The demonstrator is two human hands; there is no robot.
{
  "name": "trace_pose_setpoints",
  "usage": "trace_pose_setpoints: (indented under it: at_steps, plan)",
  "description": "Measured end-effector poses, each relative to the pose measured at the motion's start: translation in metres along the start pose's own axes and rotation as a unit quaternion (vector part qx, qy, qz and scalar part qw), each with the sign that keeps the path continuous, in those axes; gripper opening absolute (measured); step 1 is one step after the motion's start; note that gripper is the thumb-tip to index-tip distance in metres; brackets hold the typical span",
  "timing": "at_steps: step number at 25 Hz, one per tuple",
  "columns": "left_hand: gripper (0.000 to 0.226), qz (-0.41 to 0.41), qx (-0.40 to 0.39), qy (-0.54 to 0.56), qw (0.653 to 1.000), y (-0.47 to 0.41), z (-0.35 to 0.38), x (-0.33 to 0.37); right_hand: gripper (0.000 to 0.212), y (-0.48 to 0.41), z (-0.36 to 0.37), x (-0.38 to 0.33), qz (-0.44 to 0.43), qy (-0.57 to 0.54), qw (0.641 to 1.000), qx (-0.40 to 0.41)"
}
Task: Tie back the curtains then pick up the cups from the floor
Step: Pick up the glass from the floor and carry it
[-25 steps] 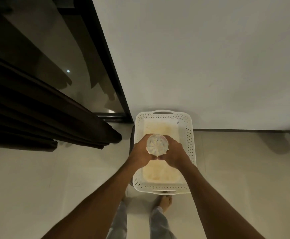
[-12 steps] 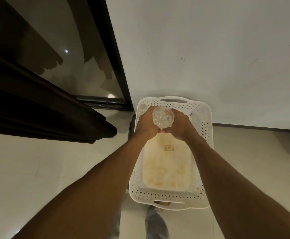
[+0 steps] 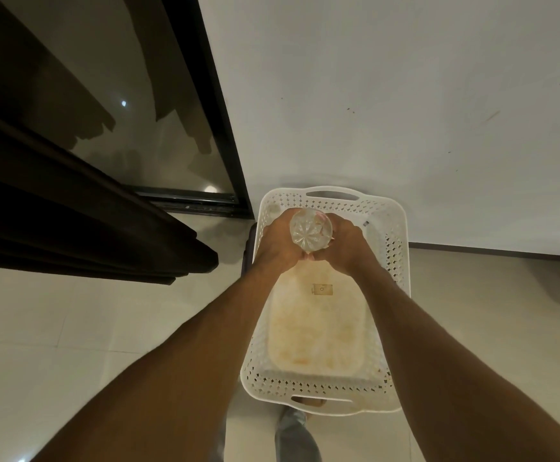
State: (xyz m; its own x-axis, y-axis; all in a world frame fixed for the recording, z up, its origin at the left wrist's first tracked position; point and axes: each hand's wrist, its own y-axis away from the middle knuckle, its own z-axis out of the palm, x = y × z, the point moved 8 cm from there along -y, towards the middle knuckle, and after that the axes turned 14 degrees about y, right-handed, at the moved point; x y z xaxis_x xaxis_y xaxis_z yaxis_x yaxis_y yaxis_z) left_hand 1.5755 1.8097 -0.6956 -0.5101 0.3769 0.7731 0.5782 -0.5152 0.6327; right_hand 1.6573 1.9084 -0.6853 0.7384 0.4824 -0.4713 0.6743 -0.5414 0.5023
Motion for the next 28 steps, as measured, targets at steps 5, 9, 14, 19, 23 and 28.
trace_pose_setpoints:
  at_steps: [5, 9, 14, 19, 23, 28]
  plan:
    - [0.078, 0.053, -0.004, -0.099, 0.994, 0.001, -0.007, 0.001, 0.084, 0.0, 0.004, 0.005, 0.007, -0.036, 0.999, 0.024]
    - [0.101, 0.053, 0.01, -0.158, 0.986, 0.015, -0.006, 0.0, 0.105, 0.011, 0.004, 0.008, 0.038, -0.079, 0.996, 0.024]
    - [0.097, 0.034, 0.039, -0.165, 0.985, 0.043, -0.016, 0.012, 0.109, 0.057, -0.012, 0.005, 0.065, -0.106, 0.992, 0.019]
    - [0.105, 0.043, 0.037, -0.138, 0.989, 0.099, -0.025, 0.06, 0.102, 0.121, -0.067, -0.019, 0.067, -0.118, 0.99, 0.031]
    - [0.102, 0.045, 0.021, -0.122, 0.991, 0.166, -0.039, 0.102, 0.098, 0.169, -0.094, -0.07, 0.023, -0.091, 0.995, -0.02]
    - [0.097, 0.073, 0.021, -0.125, 0.989, 0.225, -0.068, 0.151, 0.096, 0.199, -0.106, -0.147, -0.059, -0.031, 0.997, -0.044]
